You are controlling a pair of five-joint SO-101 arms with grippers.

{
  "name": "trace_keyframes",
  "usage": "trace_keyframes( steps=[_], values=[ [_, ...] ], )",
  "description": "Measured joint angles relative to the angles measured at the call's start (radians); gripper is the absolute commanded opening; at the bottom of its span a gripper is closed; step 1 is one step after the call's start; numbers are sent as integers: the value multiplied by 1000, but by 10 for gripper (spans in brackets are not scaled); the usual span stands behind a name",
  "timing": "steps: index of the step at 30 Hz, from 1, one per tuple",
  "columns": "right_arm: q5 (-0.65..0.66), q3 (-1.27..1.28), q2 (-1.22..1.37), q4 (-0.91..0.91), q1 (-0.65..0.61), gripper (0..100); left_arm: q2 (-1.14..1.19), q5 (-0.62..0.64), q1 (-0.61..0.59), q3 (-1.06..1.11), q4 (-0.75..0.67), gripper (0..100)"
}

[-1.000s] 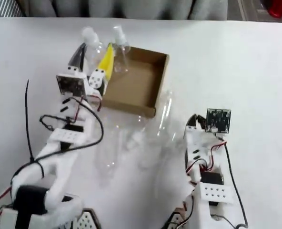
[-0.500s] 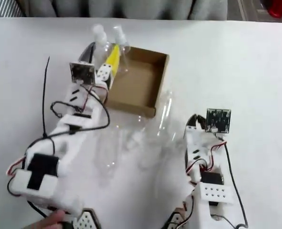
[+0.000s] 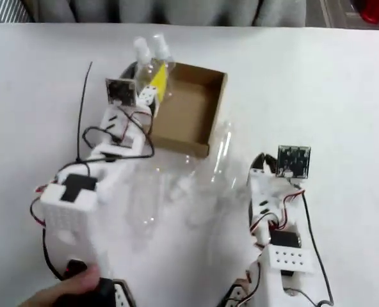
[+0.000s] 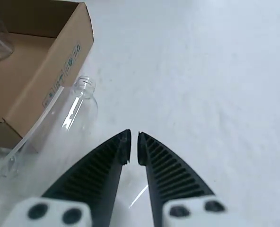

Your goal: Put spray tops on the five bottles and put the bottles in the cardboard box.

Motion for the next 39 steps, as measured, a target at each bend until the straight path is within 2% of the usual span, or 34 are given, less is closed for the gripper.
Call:
trace_keyframes(
  steps=[6, 39],
  values=[
    [0, 0, 0, 0, 0, 16, 63, 5, 0, -6, -68, 21],
    [0, 11, 0, 0, 0, 16, 71, 5, 2, -6, -69, 24]
  ],
)
